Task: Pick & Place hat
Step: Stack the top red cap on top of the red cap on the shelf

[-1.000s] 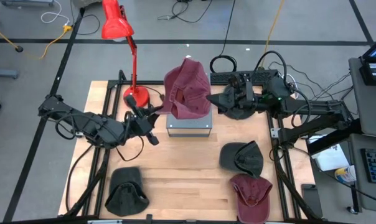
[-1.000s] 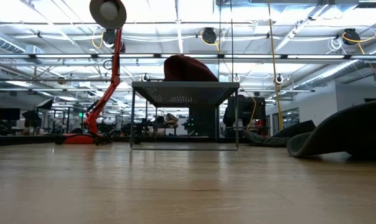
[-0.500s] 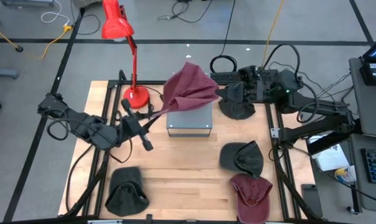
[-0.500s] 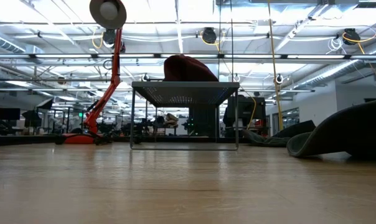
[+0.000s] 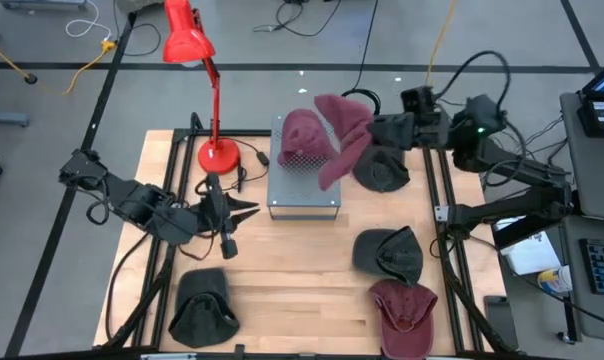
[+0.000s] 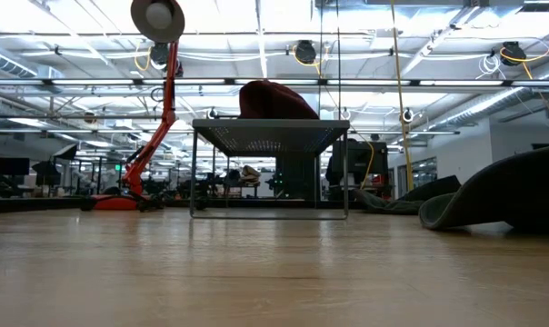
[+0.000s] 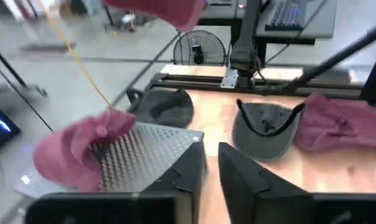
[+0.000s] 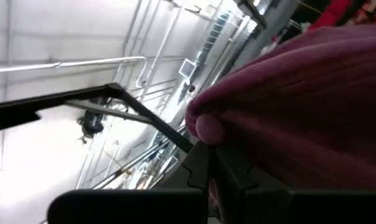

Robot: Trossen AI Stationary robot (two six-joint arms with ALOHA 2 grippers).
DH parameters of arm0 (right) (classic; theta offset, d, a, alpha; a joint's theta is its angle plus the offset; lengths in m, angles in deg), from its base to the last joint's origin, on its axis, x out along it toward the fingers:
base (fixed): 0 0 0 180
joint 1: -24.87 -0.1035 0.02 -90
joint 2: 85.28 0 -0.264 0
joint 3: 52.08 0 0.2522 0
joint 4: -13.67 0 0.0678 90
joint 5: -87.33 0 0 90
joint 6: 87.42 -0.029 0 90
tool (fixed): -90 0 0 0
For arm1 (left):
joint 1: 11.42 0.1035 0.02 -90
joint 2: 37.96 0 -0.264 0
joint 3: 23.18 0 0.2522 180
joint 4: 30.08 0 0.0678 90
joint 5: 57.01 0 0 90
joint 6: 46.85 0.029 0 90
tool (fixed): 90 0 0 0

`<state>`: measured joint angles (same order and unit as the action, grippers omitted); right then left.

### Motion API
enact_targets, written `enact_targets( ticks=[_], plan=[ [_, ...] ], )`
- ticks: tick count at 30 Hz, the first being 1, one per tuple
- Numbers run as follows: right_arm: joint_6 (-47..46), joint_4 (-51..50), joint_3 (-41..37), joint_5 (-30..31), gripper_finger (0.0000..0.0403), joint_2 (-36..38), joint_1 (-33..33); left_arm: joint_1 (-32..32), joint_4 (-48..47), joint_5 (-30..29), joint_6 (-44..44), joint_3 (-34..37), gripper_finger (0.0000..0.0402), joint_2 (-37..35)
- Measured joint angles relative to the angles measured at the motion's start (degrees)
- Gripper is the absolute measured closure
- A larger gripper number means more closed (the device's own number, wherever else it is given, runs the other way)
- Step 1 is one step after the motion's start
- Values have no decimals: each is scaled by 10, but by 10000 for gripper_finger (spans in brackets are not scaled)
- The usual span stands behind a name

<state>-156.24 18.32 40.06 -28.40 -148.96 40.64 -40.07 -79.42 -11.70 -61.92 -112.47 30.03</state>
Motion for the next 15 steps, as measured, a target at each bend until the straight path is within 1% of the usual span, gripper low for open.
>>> enact_targets(
  ticks=[2, 5, 7, 10, 13, 15],
  plan=[
    [33, -44, 20, -17, 403, -2, 4, 9, -6, 16, -35, 0, 314, -7],
    [117, -135, 58, -30, 403, -7, 4, 23, -12, 54, -65, 0, 272, -21],
    [178, -198, 87, -29, 403, -11, 4, 32, -13, 80, -67, 0, 245, -32],
    [243, -301, 128, -27, 403, -16, 3, 43, -12, 108, -64, 0, 210, -48],
    [294, -397, 169, -23, 403, -32, 3, 53, -12, 126, -58, 0, 184, -65],
    [325, -463, 196, -6, 403, -46, 2, 59, -12, 134, -57, 0, 172, -77]
  ],
)
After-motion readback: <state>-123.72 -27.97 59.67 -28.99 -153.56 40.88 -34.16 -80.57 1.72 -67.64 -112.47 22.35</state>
